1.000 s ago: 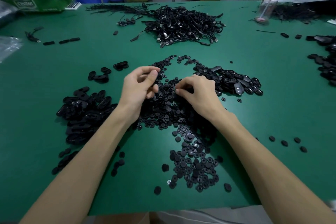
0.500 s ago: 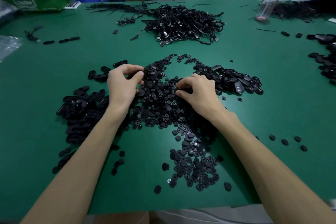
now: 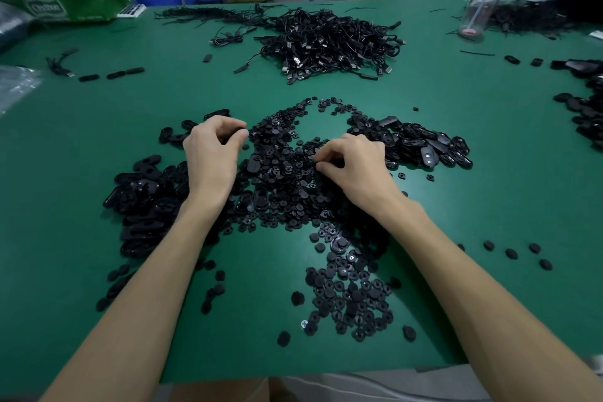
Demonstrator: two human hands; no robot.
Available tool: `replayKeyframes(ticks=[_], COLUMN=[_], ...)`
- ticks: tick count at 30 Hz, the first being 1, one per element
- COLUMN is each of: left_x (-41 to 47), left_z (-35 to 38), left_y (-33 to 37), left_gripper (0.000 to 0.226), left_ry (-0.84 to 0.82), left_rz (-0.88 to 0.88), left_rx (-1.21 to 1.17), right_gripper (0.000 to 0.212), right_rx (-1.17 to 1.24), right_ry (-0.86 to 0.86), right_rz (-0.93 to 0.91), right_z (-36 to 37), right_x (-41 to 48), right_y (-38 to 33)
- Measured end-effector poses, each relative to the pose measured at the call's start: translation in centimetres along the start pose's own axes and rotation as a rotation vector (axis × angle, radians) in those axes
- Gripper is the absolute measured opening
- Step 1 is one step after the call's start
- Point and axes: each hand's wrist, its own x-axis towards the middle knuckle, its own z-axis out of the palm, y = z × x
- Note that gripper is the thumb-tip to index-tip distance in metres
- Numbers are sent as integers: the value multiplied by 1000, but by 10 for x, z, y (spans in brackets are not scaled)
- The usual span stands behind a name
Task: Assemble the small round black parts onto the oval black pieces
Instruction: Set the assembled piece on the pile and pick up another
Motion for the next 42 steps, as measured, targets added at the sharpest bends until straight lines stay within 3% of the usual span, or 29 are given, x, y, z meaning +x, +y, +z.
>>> replayKeyframes(ticks=[6, 9, 22, 29, 37, 39, 42], left_x=[-8, -14, -24, -28, -26, -23, -13], left_z=[6, 12, 25, 29, 27, 26, 20], left_y=[13, 19, 21, 28, 32, 32, 25], left_gripper=[14, 21, 33, 27, 28, 25, 28], left_ry=[-192, -290, -518, -479, -519, -454, -224], left_rz=[-227, -246, -257, -159, -265, -237, -130], left_rx=[-428, -535, -656, -613, -678, -604, -246], right_gripper=[11, 9, 13, 17, 14, 12, 12], right_rx=[57, 136, 294, 369, 386, 384, 343], right_ry=[30, 67, 171, 197, 187, 188, 171], right_rz=[1, 9, 23, 43, 57, 59, 45], right_z=[0, -2, -7, -11, -9, -9, -8], right_x=[-1, -2, -5, -4, -3, -2, -3], right_y=[-2, -5, -10, -13, -11, -10, -9])
